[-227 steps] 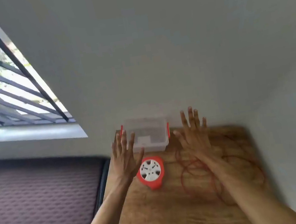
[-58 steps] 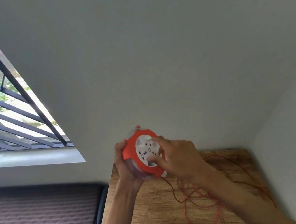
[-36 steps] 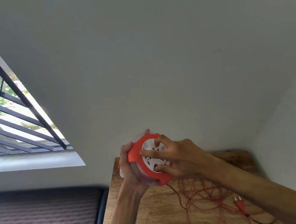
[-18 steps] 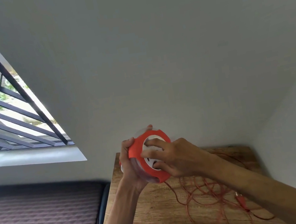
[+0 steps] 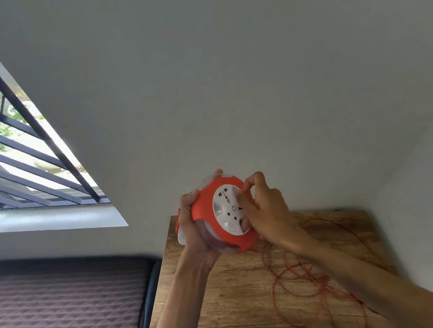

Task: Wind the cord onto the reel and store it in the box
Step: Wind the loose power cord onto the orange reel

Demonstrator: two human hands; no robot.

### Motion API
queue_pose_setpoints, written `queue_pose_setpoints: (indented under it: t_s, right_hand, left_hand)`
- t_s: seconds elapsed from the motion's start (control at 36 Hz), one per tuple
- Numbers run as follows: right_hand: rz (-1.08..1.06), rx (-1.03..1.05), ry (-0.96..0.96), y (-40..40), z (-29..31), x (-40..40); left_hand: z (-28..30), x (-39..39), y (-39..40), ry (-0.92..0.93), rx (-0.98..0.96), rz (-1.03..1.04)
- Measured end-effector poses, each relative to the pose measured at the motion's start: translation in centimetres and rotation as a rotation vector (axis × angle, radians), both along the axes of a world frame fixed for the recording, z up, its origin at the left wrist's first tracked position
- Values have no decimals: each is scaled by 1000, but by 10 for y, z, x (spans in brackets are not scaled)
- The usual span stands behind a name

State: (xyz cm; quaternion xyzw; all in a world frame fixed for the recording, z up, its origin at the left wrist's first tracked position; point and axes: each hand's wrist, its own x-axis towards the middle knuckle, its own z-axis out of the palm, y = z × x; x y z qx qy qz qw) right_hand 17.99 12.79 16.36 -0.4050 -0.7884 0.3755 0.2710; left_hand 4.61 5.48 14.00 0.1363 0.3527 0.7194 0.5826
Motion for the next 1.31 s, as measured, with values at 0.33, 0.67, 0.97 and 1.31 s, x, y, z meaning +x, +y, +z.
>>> queue_pose_setpoints:
  t_s: [0.33,0.67,0.97,1.31]
  right_hand:
    - [669,995,-386,25,30,32]
    - [144,793,-186,22,7,22]
    - [144,626,-95,6,-6,22]
    - [640,1013,-379,33,17,33]
  left_hand:
    - [-5,-6,-5,-87,38,-172]
    - [0,3,2,91,113,-193]
    - [-16,-17,13,-3,69,-140]
    - [-21,-14,4,-64,85,-248]
